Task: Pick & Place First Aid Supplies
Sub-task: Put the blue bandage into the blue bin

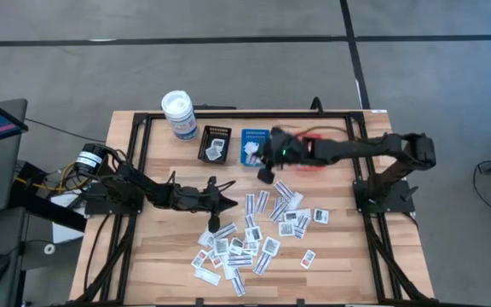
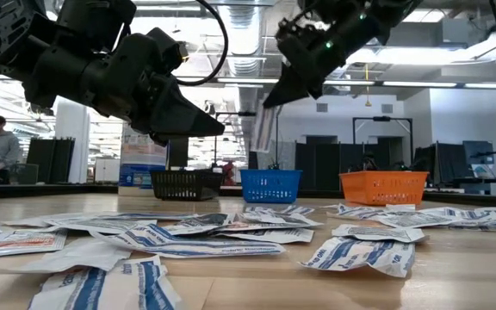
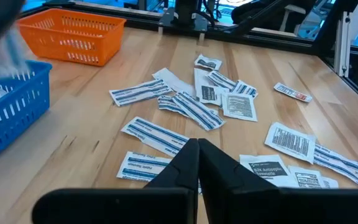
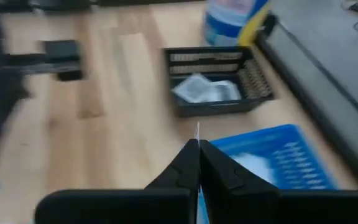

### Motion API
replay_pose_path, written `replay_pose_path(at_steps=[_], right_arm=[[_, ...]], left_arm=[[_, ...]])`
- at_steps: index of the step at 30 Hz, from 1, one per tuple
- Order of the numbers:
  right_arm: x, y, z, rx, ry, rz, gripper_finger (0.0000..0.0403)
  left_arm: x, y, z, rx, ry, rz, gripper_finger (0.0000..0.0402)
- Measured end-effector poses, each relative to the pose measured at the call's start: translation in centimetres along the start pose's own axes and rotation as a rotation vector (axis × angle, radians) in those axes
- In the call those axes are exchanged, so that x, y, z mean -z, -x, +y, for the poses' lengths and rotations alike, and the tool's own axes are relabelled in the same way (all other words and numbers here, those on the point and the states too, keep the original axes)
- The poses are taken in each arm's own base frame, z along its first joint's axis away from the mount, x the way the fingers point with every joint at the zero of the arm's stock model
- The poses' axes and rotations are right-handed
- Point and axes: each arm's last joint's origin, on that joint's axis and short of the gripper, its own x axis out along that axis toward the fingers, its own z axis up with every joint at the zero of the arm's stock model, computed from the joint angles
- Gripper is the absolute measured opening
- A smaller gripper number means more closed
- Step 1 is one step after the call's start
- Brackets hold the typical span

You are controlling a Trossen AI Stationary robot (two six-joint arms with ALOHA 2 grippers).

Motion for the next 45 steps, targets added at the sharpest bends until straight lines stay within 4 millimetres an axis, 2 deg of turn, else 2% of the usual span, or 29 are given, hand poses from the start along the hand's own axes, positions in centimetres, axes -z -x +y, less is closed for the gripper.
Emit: replay_pose_path(at_steps=[3, 6, 10, 16, 28, 32, 35, 41, 45], right_arm=[[0.1, -0.3, -3.0, -0.012, 0.009, 0.006, 0.0002], [0.9, -1.4, -5.6, -0.039, -0.062, 0.038, 0.0001], [2.6, -3.3, -7.8, -0.089, -0.151, 0.099, 0.0002], [4.1, -5.2, -8.6, -0.241, -0.239, 0.138, 0.0006], [3.8, -5.2, -8.7, -0.23, -0.179, 0.119, 0.007], [3.6, -5.2, -7.5, -0.282, -0.244, 0.129, 0.0073], [3.5, -5.1, -5.5, -0.356, -0.248, 0.154, 0.0072], [3.2, -4.8, -0.9, -0.449, -0.075, 0.15, 0.0072], [3.0, -4.2, 1.5, -0.425, -0.019, 0.15, 0.0072]], left_arm=[[0.0, 0.0, 0.0, 0.0, 0.0, 0.0, 0.0008], [0.0, 0.0, 0.0, 0.0, 0.0, 0.0, 0.0008], [0.0, 0.0, 0.0, 0.0, 0.0, 0.0, 0.0008], [0.0, 0.0, 0.0, 0.001, 0.0, 0.0, 0.0008], [0.0, 0.0, 0.0, 0.001, 0.0, 0.0, 0.0008], [0.0, 0.0, 0.0, 0.001, 0.0, 0.0, 0.0008], [0.0, 0.0, 0.0, 0.0, 0.0, 0.0, 0.0008], [0.0, 0.0, 0.0, 0.001, 0.015, 0.001, 0.0008], [0.0, 0.0, 0.0, 0.002, 0.032, 0.001, 0.0008]])
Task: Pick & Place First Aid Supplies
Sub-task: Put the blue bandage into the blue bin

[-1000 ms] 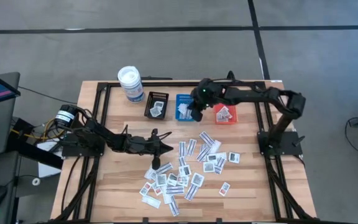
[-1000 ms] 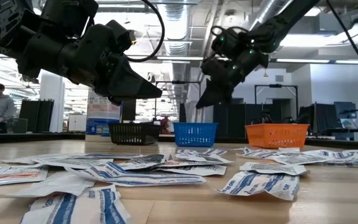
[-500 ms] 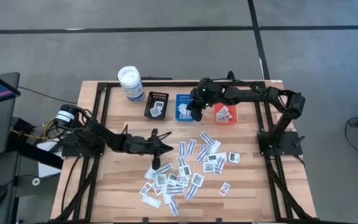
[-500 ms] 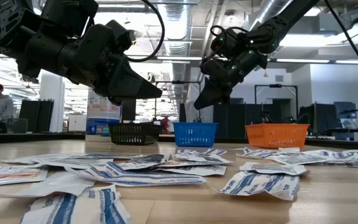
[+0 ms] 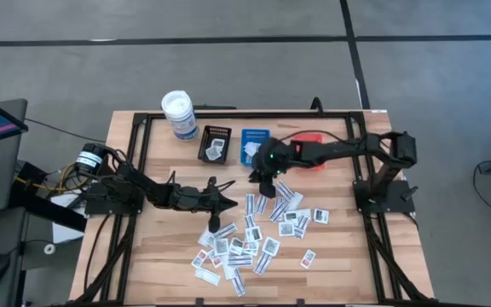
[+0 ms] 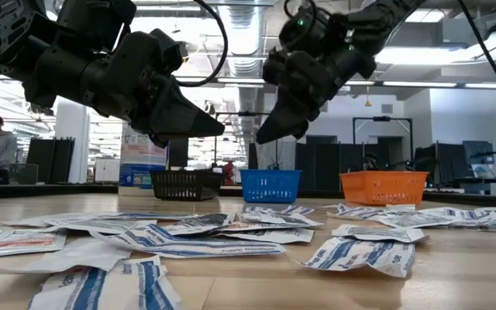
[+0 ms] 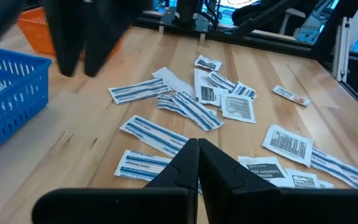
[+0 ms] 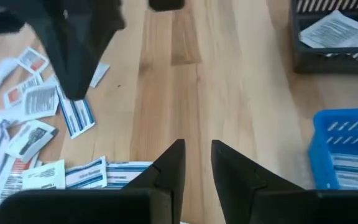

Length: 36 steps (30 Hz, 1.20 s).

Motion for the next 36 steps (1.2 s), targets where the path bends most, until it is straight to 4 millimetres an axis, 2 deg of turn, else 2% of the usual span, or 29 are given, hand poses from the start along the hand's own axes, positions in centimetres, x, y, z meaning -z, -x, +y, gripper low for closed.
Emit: replay_pose_path(at_steps=[5, 11, 14, 18, 22, 24, 27, 36], right_arm=[[-0.7, 1.7, 2.5, 0.082, 0.052, -0.016, 0.0072], [-1.9, 6.4, 5.4, 0.058, 0.107, -0.076, 0.0072], [-1.6, 7.7, 6.5, 0.034, 0.14, -0.107, 0.0072], [-0.3, 7.0, 7.6, -0.006, 0.117, -0.141, 0.0072], [0.9, 5.8, 8.8, -0.016, 0.125, -0.148, 0.0072], [1.6, 5.5, 9.1, -0.001, 0.162, -0.116, 0.0072], [1.3, 4.9, 9.4, 0.003, 0.193, -0.139, 0.0072], [0.9, 4.5, 9.4, 0.002, 0.227, -0.196, 0.0072]], left_arm=[[0.0, 0.0, -0.2, 0.053, 0.001, 0.011, 0.0014], [0.2, 0.0, -0.3, 0.1, 0.001, 0.033, 0.0053], [0.7, 0.1, -0.3, 0.14, 0.067, 0.097, 0.0077], [2.3, 0.5, -0.8, 0.158, 0.155, 0.272, 0.0101], [3.6, 1.3, -2.0, 0.183, 0.138, 0.389, 0.011], [3.8, 1.6, -2.8, 0.203, 0.115, 0.397, 0.0111], [3.9, 2.0, -3.6, 0.192, 0.083, 0.379, 0.0108], [4.9, 2.1, -3.8, 0.103, 0.041, 0.38, 0.0106]])
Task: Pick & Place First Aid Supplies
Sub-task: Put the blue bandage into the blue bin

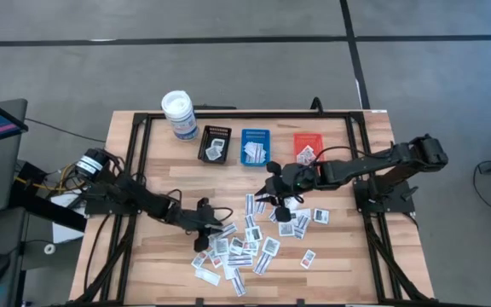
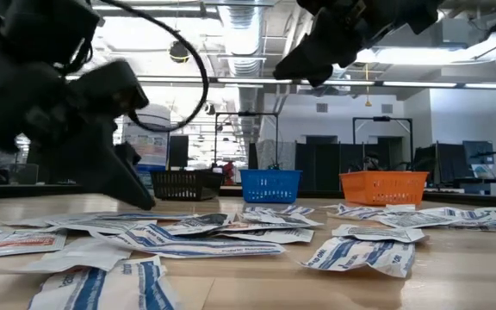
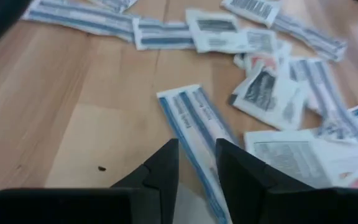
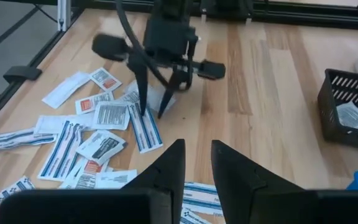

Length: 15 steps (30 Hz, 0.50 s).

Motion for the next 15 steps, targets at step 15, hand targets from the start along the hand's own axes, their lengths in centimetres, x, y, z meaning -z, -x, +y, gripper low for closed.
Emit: replay_pose_path(at_steps=[15], right_arm=[[-0.1, 0.0, 0.0, 0.0, -0.107, -0.006, 0.0072]], left_arm=[[1.5, -1.3, 0.4, -0.061, -0.011, 0.031, 0.0014]])
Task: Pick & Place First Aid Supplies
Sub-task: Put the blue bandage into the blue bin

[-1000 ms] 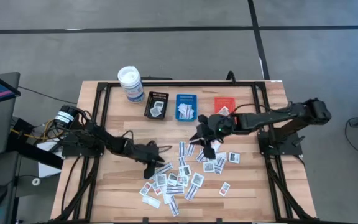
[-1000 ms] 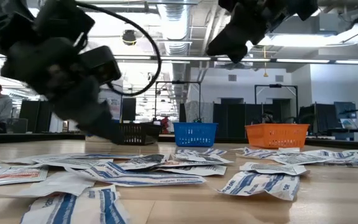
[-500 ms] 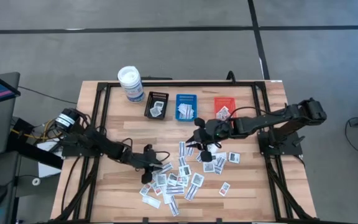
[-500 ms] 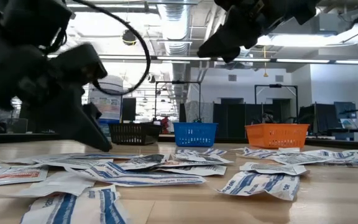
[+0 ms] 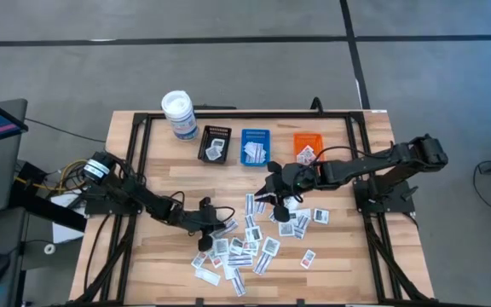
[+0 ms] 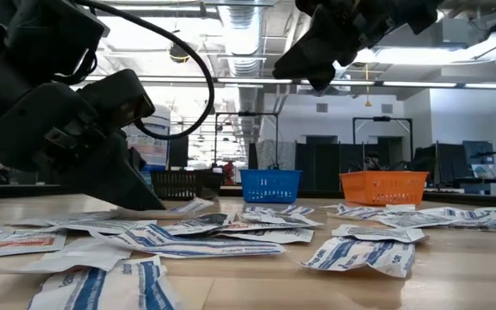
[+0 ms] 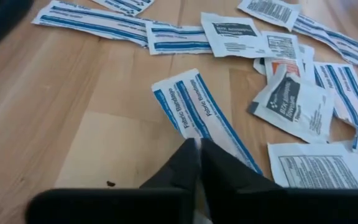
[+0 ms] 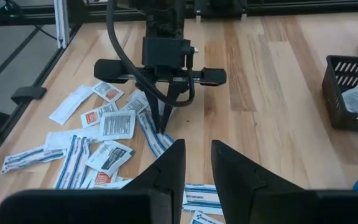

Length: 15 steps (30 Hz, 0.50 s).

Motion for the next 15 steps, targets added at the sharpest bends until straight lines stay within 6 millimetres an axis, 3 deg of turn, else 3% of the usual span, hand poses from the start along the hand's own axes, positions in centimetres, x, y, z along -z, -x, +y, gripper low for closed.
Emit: replay_pose_path(at_steps=[9, 15], right_arm=[[0.2, -0.1, 0.5, -0.014, 0.013, 0.011, 0.0072], [1.2, -2.1, 0.6, -0.016, 0.008, 0.038, 0.0093]], left_arm=[[-1.0, -0.1, 0.1, -0.084, -0.102, -0.145, 0.0005], [-2.7, -0.5, 0.7, -0.209, -0.162, -0.226, 0.0006]])
